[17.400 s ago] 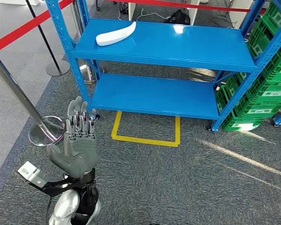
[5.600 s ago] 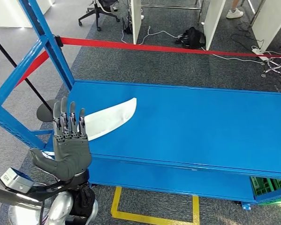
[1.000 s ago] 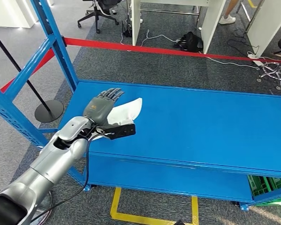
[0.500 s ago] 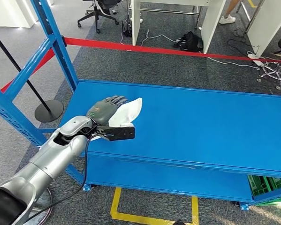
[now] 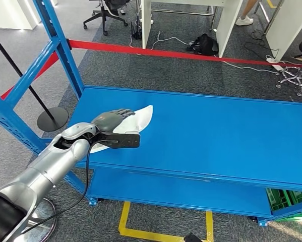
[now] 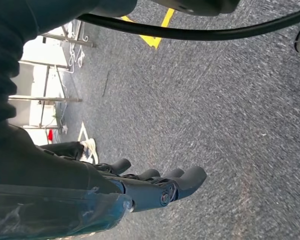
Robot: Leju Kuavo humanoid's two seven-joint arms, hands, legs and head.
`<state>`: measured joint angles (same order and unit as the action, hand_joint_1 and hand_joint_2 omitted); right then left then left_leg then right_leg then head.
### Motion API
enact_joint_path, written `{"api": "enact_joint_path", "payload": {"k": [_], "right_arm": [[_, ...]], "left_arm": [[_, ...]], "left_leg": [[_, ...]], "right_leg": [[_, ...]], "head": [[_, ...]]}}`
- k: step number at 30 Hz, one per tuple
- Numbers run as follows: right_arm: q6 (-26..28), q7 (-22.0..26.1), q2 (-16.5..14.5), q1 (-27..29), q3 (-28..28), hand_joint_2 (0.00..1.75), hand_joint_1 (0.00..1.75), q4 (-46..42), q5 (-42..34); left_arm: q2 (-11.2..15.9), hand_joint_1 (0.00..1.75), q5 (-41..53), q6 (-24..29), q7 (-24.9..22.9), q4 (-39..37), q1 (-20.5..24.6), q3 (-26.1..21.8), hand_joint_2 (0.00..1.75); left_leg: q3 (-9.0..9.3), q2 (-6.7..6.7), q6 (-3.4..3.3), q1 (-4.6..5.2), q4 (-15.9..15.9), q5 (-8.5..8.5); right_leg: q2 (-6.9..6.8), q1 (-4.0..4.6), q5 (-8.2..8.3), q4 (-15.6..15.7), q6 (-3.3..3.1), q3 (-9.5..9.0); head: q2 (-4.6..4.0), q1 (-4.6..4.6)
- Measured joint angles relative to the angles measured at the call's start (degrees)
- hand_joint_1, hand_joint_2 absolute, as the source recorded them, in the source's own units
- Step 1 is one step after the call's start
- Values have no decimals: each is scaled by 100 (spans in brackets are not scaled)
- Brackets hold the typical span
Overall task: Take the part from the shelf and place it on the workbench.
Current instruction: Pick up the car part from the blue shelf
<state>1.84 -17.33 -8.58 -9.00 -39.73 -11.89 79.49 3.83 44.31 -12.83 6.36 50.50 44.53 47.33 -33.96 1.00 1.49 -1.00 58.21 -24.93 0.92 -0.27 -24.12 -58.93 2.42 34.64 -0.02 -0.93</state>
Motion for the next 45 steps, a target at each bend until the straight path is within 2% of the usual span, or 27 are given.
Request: {"api": "enact_joint_path", "payload": {"k": [15,38,39,42,43,45], "right_arm": [[-49,-42,-25,-97,9,175,0,0,29],[-53,-55,-40,-110,54,175,0,0,96],[-53,-55,-42,-110,54,175,0,0,96],[-53,-55,-48,-110,54,175,0,0,93],[-53,-54,-49,-110,54,175,0,0,91],[-53,-50,-49,-108,54,175,0,0,90]], "left_arm": [[30,0,-141,173,-11,-502,139,101,175],[-161,0,-248,508,88,-1168,-125,121,175],[-164,38,-248,520,91,-1182,-125,120,175],[-173,169,-230,614,94,-1217,-135,110,175],[-179,175,-212,659,93,-1225,-145,104,175],[-193,175,-177,736,89,-1237,-171,90,175]], "left_leg": [[-1,0,0,0,0,0],[0,2,0,0,0,2],[0,2,-1,0,0,3],[1,2,-2,0,0,6],[0,2,-2,0,0,7],[0,2,-1,0,0,8]], "right_leg": [[0,0,0,-1,0,1],[-3,0,1,0,0,-3],[-3,0,1,0,0,-4],[-3,0,3,0,1,-3],[-3,0,4,0,1,-3],[-3,0,5,0,1,-2]], "head": [[0,1],[0,0],[0,0],[0,0],[0,0],[0,0]]}}
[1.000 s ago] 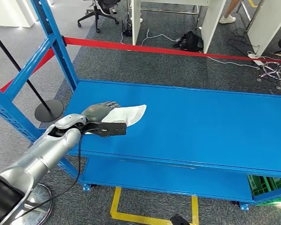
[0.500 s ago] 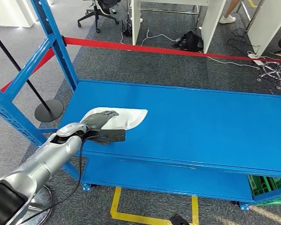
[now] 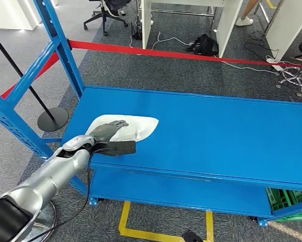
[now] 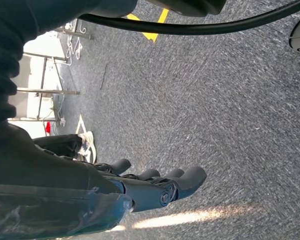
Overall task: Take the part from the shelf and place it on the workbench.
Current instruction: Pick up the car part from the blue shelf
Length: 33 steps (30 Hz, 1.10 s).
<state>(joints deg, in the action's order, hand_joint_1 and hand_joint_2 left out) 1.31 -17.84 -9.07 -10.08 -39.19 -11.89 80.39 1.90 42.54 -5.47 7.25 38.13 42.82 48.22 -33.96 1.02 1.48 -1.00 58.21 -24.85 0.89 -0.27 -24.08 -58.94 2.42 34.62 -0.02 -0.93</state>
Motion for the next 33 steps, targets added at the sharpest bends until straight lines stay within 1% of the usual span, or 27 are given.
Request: {"api": "enact_joint_path", "payload": {"k": [33], "right_arm": [[-15,35,0,7,0,175,0,0,-13]], "left_arm": [[-71,175,162,264,-14,-8,-23,-147,175]], "left_leg": [[0,0,1,0,0,1]], "right_leg": [[0,0,3,0,2,0]], "head": [[0,1]]}}
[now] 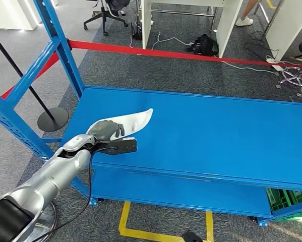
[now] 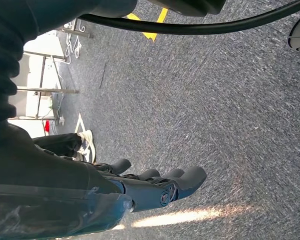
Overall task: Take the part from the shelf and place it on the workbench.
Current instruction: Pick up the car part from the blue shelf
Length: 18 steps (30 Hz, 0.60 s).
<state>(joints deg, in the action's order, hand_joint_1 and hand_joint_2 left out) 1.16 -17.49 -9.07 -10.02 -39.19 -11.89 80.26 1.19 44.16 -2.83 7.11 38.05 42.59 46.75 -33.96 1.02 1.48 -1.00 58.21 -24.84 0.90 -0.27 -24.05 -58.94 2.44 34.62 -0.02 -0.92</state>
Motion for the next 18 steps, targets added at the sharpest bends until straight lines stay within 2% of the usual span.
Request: {"api": "enact_joint_path", "payload": {"k": [18], "right_arm": [[4,13,0,9,0,175,0,0,2]], "left_arm": [[-16,175,-10,190,136,129,-158,-199,175]], "left_leg": [[-1,0,0,0,0,0]], "right_leg": [[-2,0,0,0,0,0]], "head": [[0,-1]]}}
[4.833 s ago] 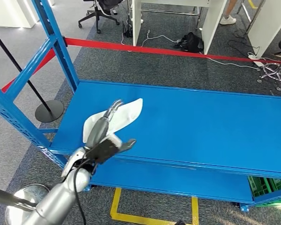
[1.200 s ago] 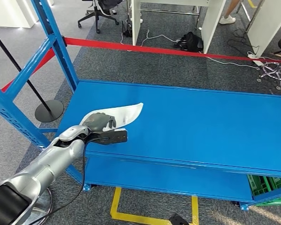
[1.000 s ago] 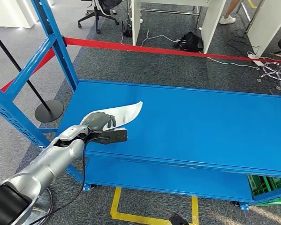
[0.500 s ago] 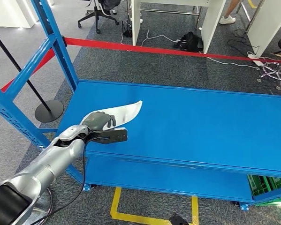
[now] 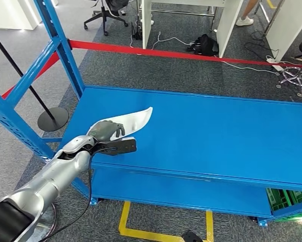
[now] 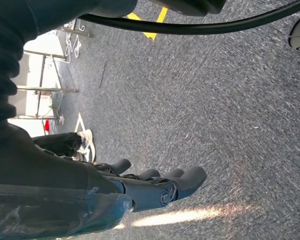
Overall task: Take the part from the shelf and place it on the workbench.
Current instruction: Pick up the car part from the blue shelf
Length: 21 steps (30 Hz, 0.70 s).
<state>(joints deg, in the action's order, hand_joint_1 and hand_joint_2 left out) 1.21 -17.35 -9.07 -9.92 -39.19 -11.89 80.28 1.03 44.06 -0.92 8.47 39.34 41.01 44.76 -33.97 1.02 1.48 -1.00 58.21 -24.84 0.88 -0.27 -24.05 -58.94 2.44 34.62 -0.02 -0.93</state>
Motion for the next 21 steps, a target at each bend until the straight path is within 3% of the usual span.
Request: {"api": "enact_joint_path", "payload": {"k": [9,12,17,21], "right_arm": [[22,46,0,28,0,175,0,0,-57],[60,62,0,57,0,175,0,0,-93],[152,100,0,122,-2,175,0,0,-138],[201,125,0,160,-2,175,0,0,-139]], "left_arm": [[-1,175,56,261,40,436,-240,-168,175],[-15,175,38,695,173,760,-447,-323,175],[-135,175,-437,1728,848,1824,-1073,-754,175],[-252,175,-1158,2055,1446,2856,-1635,-1018,175]], "left_leg": [[-1,0,0,0,0,0],[-3,0,0,0,0,0],[-11,-1,0,0,0,-4],[-18,-1,1,0,0,-8]], "right_leg": [[2,0,0,0,0,2],[2,0,0,0,0,5],[6,0,-1,1,1,13],[7,-1,-3,1,0,21]], "head": [[-1,0],[0,0],[0,-1],[0,0]]}}
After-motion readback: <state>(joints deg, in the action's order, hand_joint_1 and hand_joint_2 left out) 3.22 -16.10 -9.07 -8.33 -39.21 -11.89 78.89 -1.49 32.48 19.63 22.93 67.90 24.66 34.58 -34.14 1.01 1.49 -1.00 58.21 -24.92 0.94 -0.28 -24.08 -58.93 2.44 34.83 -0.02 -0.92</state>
